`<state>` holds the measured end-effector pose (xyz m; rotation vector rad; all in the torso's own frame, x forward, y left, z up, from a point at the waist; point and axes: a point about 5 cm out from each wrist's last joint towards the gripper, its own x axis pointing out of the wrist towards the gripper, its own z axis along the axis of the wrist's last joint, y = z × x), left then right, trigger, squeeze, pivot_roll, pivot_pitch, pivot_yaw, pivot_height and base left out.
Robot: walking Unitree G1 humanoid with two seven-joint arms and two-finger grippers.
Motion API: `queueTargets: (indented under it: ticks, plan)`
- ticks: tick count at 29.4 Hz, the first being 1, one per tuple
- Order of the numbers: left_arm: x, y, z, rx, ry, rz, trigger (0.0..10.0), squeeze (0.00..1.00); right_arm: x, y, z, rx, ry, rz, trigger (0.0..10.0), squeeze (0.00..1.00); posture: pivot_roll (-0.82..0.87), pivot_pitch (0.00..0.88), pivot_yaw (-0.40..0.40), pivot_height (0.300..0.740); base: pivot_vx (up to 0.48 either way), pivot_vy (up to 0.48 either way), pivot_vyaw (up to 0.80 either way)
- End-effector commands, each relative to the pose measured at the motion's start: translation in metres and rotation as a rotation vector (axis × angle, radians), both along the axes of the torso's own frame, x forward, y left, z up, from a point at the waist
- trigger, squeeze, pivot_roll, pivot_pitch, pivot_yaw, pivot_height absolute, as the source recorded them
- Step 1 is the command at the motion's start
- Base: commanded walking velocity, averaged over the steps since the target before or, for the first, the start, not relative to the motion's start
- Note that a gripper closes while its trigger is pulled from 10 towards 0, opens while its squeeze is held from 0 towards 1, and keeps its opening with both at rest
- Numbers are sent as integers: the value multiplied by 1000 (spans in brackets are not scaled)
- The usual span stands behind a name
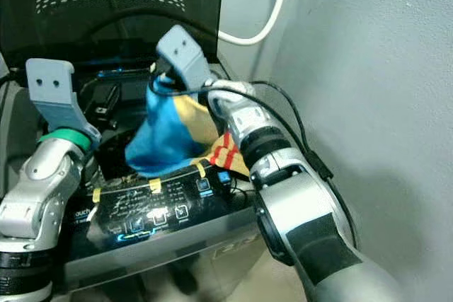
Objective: Clothes washing
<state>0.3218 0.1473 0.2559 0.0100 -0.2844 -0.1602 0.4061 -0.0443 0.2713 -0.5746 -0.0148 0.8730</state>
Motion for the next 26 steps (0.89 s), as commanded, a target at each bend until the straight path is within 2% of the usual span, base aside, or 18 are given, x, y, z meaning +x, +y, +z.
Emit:
queueTargets:
  ticks: [1,2,5,7,9,10,11,12,14,15,16,18,19,20,21,24,25,26]
  plan:
    - [-3,-5,-3,21,20,-42,10000,0,1,-3,-5,-47,9,-8,10000,20,146,24,-6,740,0,0,0]
    - [-5,-14,-6,72,30,-117,10000,0,3,-5,-6,-45,-5,-62,10000,1000,144,21,-5,740,0,0,0]
    - [-5,-14,-6,72,30,-117,10000,0,3,-5,-6,-45,-5,-62,10000,1000,144,21,-5,740,0,0,0]
    - [-8,-23,-11,125,49,-180,10000,0,6,-8,-4,-7,-23,-135,10000,1000,146,18,-4,740,0,0,0]
    - [-12,-32,-18,187,81,-243,10000,0,11,-11,8,-16,-135,-233,10000,1000,146,18,-4,740,0,0,0]
    - [-12,-32,-18,187,81,-243,10000,0,11,-11,8,-16,-135,-233,10000,1000,146,18,-4,740,0,0,0]
    - [-11,-33,-19,194,89,-247,10000,0,10,-9,23,-10,-233,-226,10000,0,144,15,7,740,0,0,0]
    - [-11,-33,-19,194,89,-247,10000,0,10,-9,23,-10,-233,-226,10000,0,144,15,7,740,0,0,0]
    - [-10,-32,-19,201,92,-251,10000,0,3,-3,64,37,-448,-168,10000,0,144,10,12,740,0,0,0]
    - [-10,-32,-19,201,92,-251,10000,0,3,-3,64,37,-448,-168,10000,0,144,10,12,740,0,0,0]
    - [-10,-32,-19,205,91,-256,10000,0,-1,1,79,83,-476,-113,10000,0,144,10,12,740,0,0,0]
    - [-10,-32,-19,205,91,-256,10000,0,-1,1,79,83,-476,-113,10000,0,144,10,12,740,0,0,0]
    - [-10,-32,-19,208,89,-265,10000,0,-5,3,91,153,-451,-59,10000,0,144,10,12,740,0,0,0]
    - [-10,-32,-19,208,89,-265,10000,0,-5,3,91,153,-451,-59,10000,0,144,10,12,740,0,0,0]
    - [-10,-33,-18,210,88,-271,10000,0,-6,0,103,228,-436,-64,10000,0,142,6,13,740,0,0,0]
    - [-10,-33,-18,209,89,-268,10000,0,-3,-8,104,224,-373,-79,10000,0,146,8,12,740,0,0,0]
    - [-10,-30,-18,211,95,-249,10000,0,2,-22,100,192,-336,-131,10000,0,150,11,10,740,0,0,0]
    - [-10,-30,-18,211,95,-249,10000,0,2,-22,100,192,-336,-131,10000,0,150,11,10,740,0,0,0]
